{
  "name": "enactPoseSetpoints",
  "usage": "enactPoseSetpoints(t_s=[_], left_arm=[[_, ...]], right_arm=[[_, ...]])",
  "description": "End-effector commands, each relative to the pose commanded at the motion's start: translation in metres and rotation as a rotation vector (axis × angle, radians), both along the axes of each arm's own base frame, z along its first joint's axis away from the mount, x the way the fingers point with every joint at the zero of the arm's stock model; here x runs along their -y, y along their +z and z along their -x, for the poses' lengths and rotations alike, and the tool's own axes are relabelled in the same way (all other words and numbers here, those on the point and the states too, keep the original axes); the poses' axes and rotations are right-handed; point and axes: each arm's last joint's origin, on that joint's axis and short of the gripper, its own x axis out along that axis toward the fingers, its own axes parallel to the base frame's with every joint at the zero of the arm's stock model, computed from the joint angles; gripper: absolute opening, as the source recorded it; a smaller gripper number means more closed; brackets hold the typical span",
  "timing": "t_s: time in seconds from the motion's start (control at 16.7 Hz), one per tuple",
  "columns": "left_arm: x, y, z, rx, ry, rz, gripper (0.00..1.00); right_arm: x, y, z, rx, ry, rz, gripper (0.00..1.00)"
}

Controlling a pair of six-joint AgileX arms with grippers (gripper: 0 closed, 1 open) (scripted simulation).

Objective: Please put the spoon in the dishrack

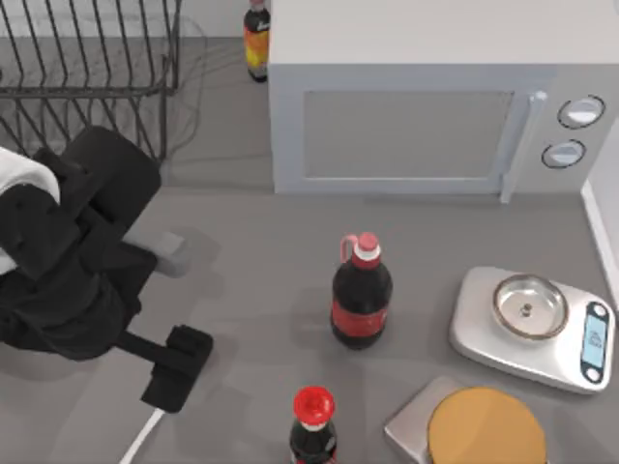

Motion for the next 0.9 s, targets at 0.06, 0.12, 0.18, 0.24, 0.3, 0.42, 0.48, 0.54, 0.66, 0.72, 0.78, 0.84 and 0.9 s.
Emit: enactPoseSetpoints(t_s=[0.06,0.12,0.18,0.24,0.3,0.42,0.48,0.54,0.66,0.72,0.78,0.84,0.9], left_arm=[[0.007,-0.001,-0.004,-0.036,-0.014,-0.02,1.0],[0.012,-0.002,-0.007,-0.063,-0.025,-0.035,1.0],[0.016,-0.003,-0.009,-0.083,-0.034,-0.047,1.0],[0.019,-0.004,-0.01,-0.095,-0.039,-0.055,1.0],[0.02,-0.004,-0.011,-0.1,-0.041,-0.058,1.0],[0.02,-0.004,-0.011,-0.1,-0.041,-0.058,1.0],[0.02,-0.004,-0.011,-0.1,-0.041,-0.058,1.0],[0.019,-0.004,-0.011,-0.098,-0.037,-0.056,1.0],[0.019,-0.008,-0.011,-0.101,-0.039,-0.058,1.0],[0.02,-0.014,-0.012,-0.102,-0.04,-0.059,1.0],[0.02,-0.022,-0.013,-0.103,-0.041,-0.06,1.0],[0.021,-0.032,-0.014,-0.102,-0.041,-0.059,1.0],[0.022,-0.043,-0.015,-0.099,-0.041,-0.057,1.0]], right_arm=[[0.0,0.0,0.0,0.0,0.0,0.0,1.0],[0.0,0.0,0.0,0.0,0.0,0.0,1.0],[0.0,0.0,0.0,0.0,0.0,0.0,1.0],[0.0,0.0,0.0,0.0,0.0,0.0,1.0],[0.0,0.0,0.0,0.0,0.0,0.0,1.0],[0.0,0.0,0.0,0.0,0.0,0.0,1.0],[0.0,0.0,0.0,0.0,0.0,0.0,1.0],[0.0,0.0,0.0,0.0,0.0,0.0,1.0],[0.0,0.0,0.0,0.0,0.0,0.0,1.0],[0.0,0.0,0.0,0.0,0.0,0.0,1.0],[0.0,0.0,0.0,0.0,0.0,0.0,1.0],[0.0,0.0,0.0,0.0,0.0,0.0,1.0],[0.0,0.0,0.0,0.0,0.0,0.0,1.0]])
